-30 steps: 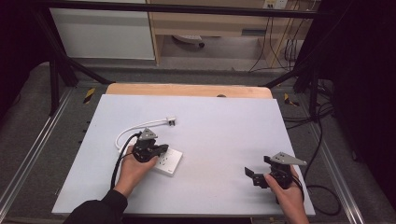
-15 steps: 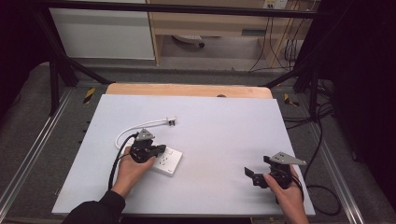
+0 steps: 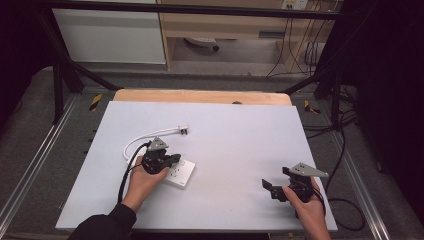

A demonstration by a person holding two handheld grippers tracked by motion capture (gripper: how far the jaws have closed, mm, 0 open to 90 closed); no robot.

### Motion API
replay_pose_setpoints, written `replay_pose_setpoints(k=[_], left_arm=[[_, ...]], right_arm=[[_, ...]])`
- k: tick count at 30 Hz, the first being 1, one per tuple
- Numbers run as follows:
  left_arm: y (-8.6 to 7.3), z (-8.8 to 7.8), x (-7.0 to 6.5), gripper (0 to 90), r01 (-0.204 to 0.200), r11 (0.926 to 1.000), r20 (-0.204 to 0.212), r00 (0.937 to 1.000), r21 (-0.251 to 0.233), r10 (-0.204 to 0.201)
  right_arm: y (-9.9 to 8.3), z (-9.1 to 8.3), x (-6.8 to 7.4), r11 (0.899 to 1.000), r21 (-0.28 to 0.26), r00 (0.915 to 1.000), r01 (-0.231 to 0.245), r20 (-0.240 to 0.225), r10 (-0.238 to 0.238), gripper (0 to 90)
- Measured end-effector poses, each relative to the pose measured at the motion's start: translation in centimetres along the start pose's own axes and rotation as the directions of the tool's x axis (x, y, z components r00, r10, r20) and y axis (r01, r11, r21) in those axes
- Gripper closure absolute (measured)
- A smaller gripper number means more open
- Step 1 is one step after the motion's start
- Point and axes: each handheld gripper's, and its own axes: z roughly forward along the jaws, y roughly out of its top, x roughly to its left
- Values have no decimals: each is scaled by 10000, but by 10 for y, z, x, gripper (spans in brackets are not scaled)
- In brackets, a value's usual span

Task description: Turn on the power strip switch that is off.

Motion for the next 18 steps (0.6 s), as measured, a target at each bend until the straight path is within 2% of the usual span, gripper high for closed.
replay_pose_setpoints(k=[5, 10, 14, 18], left_arm=[[4, -1, -2, 900, -30, 9997, -76, 10000, -242, 28], [9, -4, -1, 800, 8, 9986, -169, 9999, -529, -17], [13, -6, 0, 623, 106, 9974, -385, 9992, -706, -134], [16, -6, 1, 488, 258, 9972, -458, 9985, -702, -291]], right_arm=[[0, 0, 0, 10000, -11, 10000, -18, -14, 18, 32], [0, 0, 0, 10000, 23, 10000, -26, -15, 26, 32], [0, 0, 0, 10000, 18, 10000, 0, -32, 0, 32], [0, 0, 0, 10000, 14, 10000, -26, -25, 26, 32]])
